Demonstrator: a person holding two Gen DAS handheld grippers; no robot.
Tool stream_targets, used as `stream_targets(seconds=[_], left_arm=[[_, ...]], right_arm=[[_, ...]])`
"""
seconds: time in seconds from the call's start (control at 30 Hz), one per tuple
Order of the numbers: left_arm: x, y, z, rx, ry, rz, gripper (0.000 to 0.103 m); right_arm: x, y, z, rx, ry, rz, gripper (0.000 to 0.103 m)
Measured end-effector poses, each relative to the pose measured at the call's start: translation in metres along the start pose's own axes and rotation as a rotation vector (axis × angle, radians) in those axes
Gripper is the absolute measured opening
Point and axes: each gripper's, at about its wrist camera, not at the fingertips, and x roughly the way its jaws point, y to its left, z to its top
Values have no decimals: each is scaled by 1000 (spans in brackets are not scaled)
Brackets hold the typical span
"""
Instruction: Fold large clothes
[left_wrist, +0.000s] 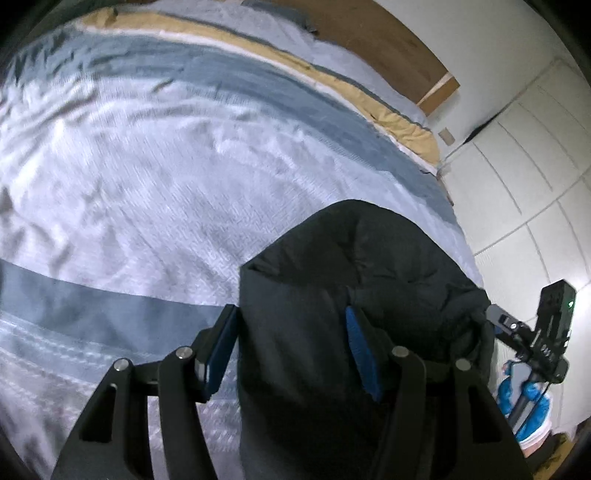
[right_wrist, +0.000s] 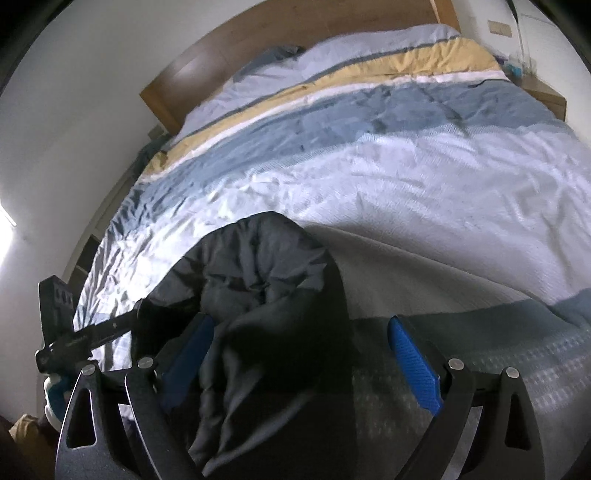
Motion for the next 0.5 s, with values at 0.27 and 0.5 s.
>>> stream_targets(seconds=[0.27,0.5], left_arm=[[46,12,-7,-98,44,-14,51],[20,-13,-13,-19,23,5,12]], right_arm=[[52,-10,3,25,79,-18,47],[26,11,1,-78,70,-40,18]])
